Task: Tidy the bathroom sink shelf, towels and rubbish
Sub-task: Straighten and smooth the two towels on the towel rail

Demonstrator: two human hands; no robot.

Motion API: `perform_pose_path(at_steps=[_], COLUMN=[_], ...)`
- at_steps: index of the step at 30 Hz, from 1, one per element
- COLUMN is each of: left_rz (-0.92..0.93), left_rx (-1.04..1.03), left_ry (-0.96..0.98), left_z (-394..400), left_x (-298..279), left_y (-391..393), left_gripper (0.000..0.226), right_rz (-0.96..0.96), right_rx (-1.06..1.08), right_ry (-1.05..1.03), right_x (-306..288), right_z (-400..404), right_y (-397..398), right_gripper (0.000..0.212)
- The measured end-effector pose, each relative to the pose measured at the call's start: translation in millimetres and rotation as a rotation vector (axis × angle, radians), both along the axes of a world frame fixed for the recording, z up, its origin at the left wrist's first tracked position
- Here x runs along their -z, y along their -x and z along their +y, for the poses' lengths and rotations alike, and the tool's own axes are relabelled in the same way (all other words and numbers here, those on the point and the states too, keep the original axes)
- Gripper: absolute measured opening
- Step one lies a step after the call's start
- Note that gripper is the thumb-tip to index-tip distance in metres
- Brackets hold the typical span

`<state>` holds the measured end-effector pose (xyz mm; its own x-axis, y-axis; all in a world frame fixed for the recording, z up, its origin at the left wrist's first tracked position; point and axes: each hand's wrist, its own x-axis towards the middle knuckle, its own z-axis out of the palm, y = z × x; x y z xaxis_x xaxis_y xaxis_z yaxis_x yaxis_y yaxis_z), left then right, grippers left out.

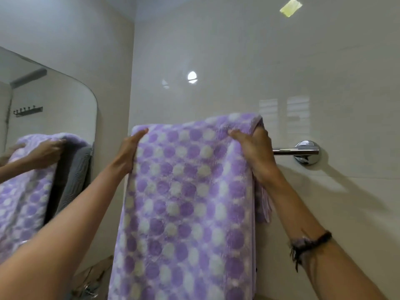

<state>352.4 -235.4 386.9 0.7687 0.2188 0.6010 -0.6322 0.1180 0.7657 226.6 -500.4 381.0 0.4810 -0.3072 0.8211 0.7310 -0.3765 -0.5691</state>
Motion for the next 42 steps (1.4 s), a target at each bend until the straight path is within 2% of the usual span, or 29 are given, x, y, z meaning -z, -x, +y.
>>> perform_pose_path(at_steps=[2, 4, 7, 10, 13, 14, 16, 17, 18, 20, 22, 24, 26, 28, 31, 33, 35, 36, 38, 39, 42], left_rz=[-0.048, -0.054, -0.016, 0.02, 0.09, 0.144, 0.19, 0.092, -0.058, -0.235, -0.159, -0.031, 0.033, 0.153, 0.244, 0.175, 0.064, 0.029, 0.015, 0.042, 0.113], left_rx=[-0.035, -0.044, -0.137, -0.189, -0.257, -0.337, -0.652, -0.779, -0.808, -0.602, -0.417, -0.376, -0.348, -0.292, -0.289, -0.281, -0.339, -0.399, -0.552, -0.615, -0.662], left_ry=[-0.06, -0.13, -0.358, -0.469, -0.482, -0.495, -0.621, -0.689, -0.746, -0.862, -1.005, -1.17, -1.255, -1.248, -1.185, -1.208, -1.135, -1.034, -0.767, -0.696, -0.636], left_z=[-6, -10, -10, -9, -11, -13, -18, -21, -27, -39, -51, -57, -62, -67, -76, -76, -71, -66, -53, -47, -35], left_x=[-24, -37, -33, -22, -30, -34, -42, -44, -48, -54, -55, -55, -59, -64, -69, -68, -63, -60, -54, -50, -35], left_y=[-3, -13, -33, -43, -43, -43, -42, -39, -34, -30, -28, -26, -26, -31, -43, -49, -52, -54, -58, -59, -55], left_gripper=[0.018, 0.018, 0.015, 0.021, 0.028, 0.038, 0.068, 0.069, 0.061, 0.038, 0.037, 0.044, 0.042, 0.044, 0.05, 0.041, 0.033, 0.03, 0.032, 0.033, 0.031], right_rz=[0.007, 0.087, 0.289, 0.399, 0.296, 0.216, 0.063, 0.028, 0.033, 0.161, 0.372, 0.583, 0.752, 0.788, 0.627, 0.593, 0.57, 0.531, 0.367, 0.265, -0.126], right_rx=[-0.054, -0.069, -0.068, 0.125, 0.48, 0.548, 0.658, 0.686, 0.681, 0.61, 0.528, 0.464, 0.42, 0.393, 0.37, 0.348, 0.396, 0.466, 0.634, 0.693, 0.679], right_ry=[-0.015, -0.032, 0.017, 0.118, 0.181, 0.192, 0.332, 0.449, 0.573, 0.779, 0.884, 0.918, 0.829, 0.647, 0.553, 0.69, 0.764, 0.761, 0.687, 0.64, 0.474], right_x=[-31, -52, -56, -52, -56, -58, -62, -65, -68, -75, -77, -76, -69, -61, -50, -50, -48, -46, -36, -29, -2], right_z=[-9, -19, -36, -51, -53, -49, -44, -42, -41, -38, -36, -38, -44, -55, -60, -56, -48, -46, -40, -39, -38], right_y=[-9, -25, -46, -51, -51, -50, -50, -52, -53, -55, -56, -56, -52, -50, -51, -52, -58, -61, -59, -58, -53], right_gripper=[0.008, 0.026, 0.036, 0.053, 0.074, 0.076, 0.071, 0.064, 0.056, 0.039, 0.037, 0.046, 0.059, 0.066, 0.062, 0.051, 0.04, 0.036, 0.039, 0.041, 0.027])
